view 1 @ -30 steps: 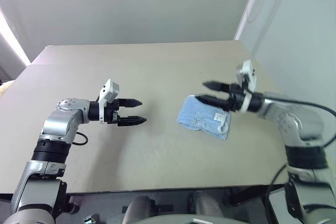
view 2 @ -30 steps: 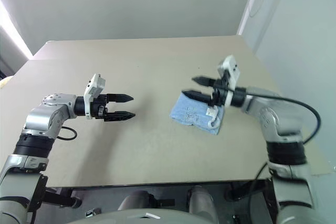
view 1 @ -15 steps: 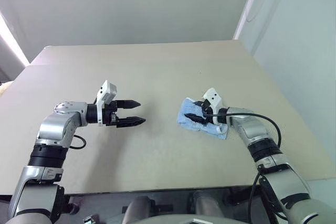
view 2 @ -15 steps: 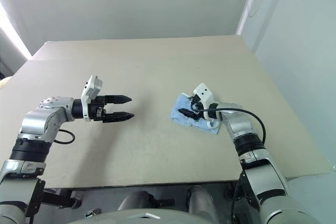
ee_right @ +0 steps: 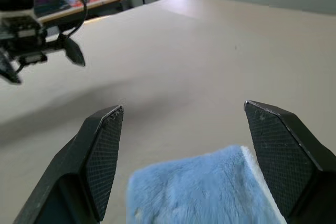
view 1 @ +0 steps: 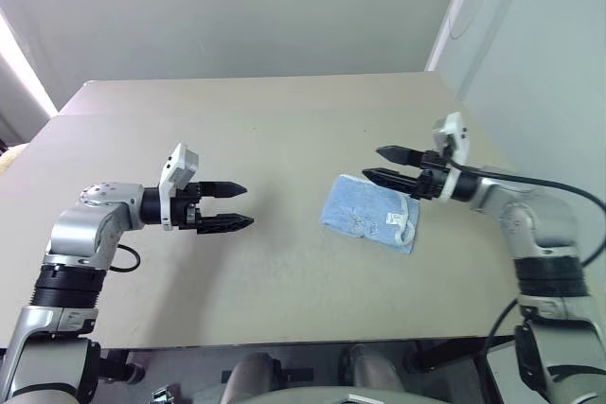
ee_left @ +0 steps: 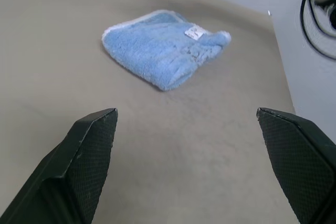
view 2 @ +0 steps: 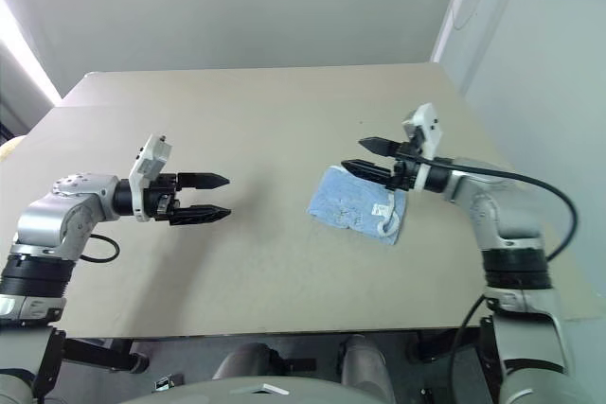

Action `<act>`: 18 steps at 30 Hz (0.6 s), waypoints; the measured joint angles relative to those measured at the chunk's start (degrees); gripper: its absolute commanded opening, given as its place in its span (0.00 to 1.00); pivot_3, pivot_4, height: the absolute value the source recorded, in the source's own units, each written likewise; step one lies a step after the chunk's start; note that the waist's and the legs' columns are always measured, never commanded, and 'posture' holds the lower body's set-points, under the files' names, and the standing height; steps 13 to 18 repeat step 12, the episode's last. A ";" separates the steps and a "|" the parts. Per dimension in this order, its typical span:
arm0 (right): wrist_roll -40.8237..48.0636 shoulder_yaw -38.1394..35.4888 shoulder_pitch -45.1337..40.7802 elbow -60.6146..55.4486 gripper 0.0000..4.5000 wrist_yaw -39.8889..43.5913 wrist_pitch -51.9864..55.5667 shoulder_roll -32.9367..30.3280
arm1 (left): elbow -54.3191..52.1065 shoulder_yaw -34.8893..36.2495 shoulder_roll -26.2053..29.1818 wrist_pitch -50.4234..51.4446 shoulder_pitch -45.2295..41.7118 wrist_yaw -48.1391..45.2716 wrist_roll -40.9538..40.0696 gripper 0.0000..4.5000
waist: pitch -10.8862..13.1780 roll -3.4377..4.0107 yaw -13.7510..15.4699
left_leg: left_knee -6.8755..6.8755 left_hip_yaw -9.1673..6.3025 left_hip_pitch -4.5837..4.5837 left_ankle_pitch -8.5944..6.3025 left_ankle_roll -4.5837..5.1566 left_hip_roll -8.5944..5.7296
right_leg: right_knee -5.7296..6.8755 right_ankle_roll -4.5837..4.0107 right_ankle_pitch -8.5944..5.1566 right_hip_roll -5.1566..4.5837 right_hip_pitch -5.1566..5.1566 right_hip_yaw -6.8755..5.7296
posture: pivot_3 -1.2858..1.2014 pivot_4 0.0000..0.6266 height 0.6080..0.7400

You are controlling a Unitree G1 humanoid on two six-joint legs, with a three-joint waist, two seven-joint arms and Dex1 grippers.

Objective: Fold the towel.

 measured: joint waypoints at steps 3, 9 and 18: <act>0.18 -0.10 2.40 -0.88 0.86 -0.04 1.84 -1.22 | 0.38 0.06 0.42 -2.01 -0.59 -1.52 0.20 1.00 | 0.01 0.00 -0.10 | 0.06 0.04 0.01 0.00 -0.01 0.02 | 0.00 -0.03 0.02 -0.02 0.01 0.01 | 0.52 0.00 0.89; -0.34 1.38 1.72 0.39 0.86 0.53 2.27 -2.17 | 1.19 0.06 0.53 -4.41 -0.59 -1.33 1.49 1.00 | 0.02 0.02 -0.08 | 0.04 0.03 0.01 0.00 -0.01 0.03 | 0.01 -0.05 0.03 0.01 -0.03 0.01 | 0.52 0.00 0.89; -1.22 2.96 0.64 2.23 0.86 1.17 1.97 -2.19 | 1.12 0.02 0.41 -4.40 0.22 -1.21 1.55 1.00 | 0.02 0.02 -0.09 | 0.04 0.07 -0.13 0.01 0.00 -0.01 | 0.00 -0.04 0.04 0.00 -0.14 0.04 | 0.52 0.00 0.89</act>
